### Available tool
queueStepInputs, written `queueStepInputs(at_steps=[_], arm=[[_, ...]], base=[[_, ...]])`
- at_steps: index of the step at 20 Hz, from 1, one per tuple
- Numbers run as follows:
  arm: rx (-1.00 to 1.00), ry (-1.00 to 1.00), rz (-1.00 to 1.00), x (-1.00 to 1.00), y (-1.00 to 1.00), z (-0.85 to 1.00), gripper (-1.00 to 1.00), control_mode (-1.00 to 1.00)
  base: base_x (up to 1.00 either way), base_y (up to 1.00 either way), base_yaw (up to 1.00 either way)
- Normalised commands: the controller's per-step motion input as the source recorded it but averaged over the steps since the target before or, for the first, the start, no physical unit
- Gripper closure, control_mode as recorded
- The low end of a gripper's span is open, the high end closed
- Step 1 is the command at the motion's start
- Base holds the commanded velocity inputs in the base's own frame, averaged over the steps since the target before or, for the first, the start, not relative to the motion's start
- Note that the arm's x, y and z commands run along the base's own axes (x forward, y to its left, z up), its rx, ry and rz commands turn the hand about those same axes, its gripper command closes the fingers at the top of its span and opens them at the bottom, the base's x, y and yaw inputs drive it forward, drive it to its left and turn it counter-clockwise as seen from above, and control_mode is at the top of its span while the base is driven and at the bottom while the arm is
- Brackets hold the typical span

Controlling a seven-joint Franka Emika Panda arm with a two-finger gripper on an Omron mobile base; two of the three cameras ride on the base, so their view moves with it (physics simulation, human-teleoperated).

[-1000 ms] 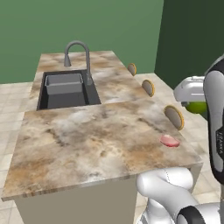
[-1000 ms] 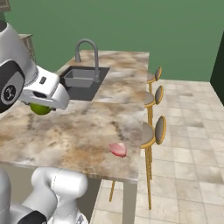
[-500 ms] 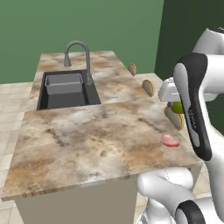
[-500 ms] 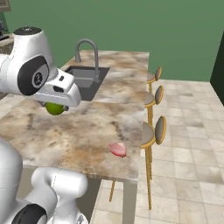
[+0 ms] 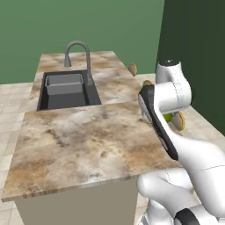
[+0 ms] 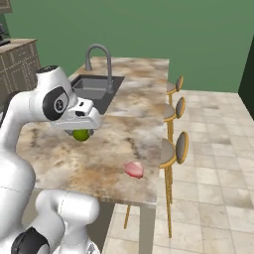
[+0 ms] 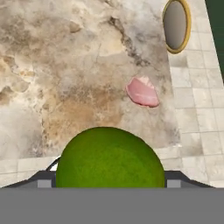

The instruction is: Open the fridge, remove the pear, lime, and steak, and place them on any counter.

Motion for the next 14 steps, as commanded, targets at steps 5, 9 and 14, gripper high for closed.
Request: queueStepInputs(at_steps=[5,9,14], arm=[[-0.02,0.01,0.07,0.97,-0.17,-0.78,1.0,-1.0],[0.07,0.12,0.17,0.92,-0.19,-0.39,1.0,-1.0],[0.03,0.09,0.17,0.65,-0.08,-0.51,1.0,-1.0]], base=[[0.0,0.0,0.0],[0.0,0.0,0.0],[0.0,0.0,0.0]])
